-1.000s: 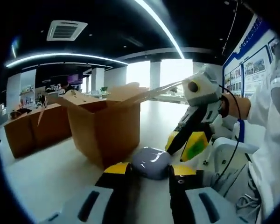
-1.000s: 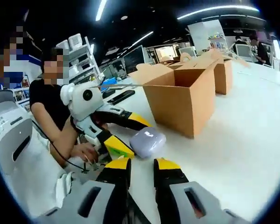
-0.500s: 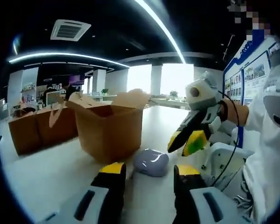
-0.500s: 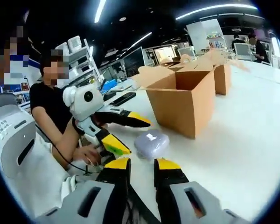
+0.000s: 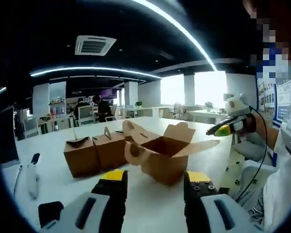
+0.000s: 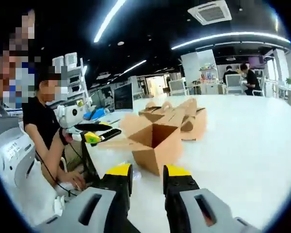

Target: Pick up one paper box from the group, open the paper box, and remove the item inside

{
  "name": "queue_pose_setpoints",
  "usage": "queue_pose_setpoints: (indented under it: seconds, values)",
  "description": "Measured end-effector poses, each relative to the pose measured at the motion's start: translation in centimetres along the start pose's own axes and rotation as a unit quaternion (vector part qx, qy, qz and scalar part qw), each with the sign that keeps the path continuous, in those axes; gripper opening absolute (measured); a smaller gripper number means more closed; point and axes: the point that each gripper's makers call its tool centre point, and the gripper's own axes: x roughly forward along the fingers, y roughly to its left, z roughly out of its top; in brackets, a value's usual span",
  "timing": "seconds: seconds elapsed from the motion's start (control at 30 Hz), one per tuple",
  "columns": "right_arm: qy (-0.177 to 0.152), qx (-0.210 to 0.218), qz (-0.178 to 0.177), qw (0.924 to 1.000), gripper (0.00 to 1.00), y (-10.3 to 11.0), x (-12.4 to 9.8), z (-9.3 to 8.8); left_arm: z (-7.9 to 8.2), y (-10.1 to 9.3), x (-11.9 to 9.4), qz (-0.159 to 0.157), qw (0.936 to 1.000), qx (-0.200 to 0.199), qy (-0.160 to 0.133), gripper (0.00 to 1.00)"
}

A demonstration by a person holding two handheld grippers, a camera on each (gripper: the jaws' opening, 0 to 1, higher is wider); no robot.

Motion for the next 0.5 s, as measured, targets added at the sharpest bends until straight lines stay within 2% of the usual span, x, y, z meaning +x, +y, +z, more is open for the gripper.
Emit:
queue_pose_setpoints:
  seconds: [0.07, 0.1, 0.17, 0.23, 0.33, 0.4, 0.5]
  values:
    - [-0.017, -0.040, -0.017, 0.9989, 0.26, -0.4, -0.4, 1.8, 1.8, 0.3, -0.3, 0.009, 0.9998, 0.000, -0.019, 0.48]
    - [-0.028, -0.047, -0.030, 0.9981, 0.26, -0.8, -0.5, 2.6, 2.0, 0.4, -0.4, 0.010, 0.9997, 0.000, -0.023, 0.47]
    - [-0.046, -0.058, -0.051, 0.9960, 0.26, -1.4, -0.7, 4.0, 3.6, 1.0, -0.7, 0.026, 0.9989, -0.012, -0.036, 0.47]
    - [-0.068, -0.049, -0.055, 0.9950, 0.26, -1.4, -0.9, 5.1, 4.4, 1.6, -1.0, 0.040, 0.9982, -0.007, -0.044, 0.47]
    - [-0.088, -0.040, -0.052, 0.9940, 0.32, -1.6, -1.0, 6.0, 4.8, 1.8, -1.1, 0.043, 0.9978, 0.001, -0.050, 0.47]
    - [-0.101, -0.050, -0.070, 0.9912, 0.38, -2.5, -1.3, 6.6, 4.9, 1.8, -1.1, 0.044, 0.9978, 0.002, -0.050, 0.47]
    - [-0.115, -0.059, -0.091, 0.9874, 0.36, -3.7, -1.5, 7.0, 4.6, 2.0, -1.0, 0.047, 0.9979, 0.003, -0.045, 0.48]
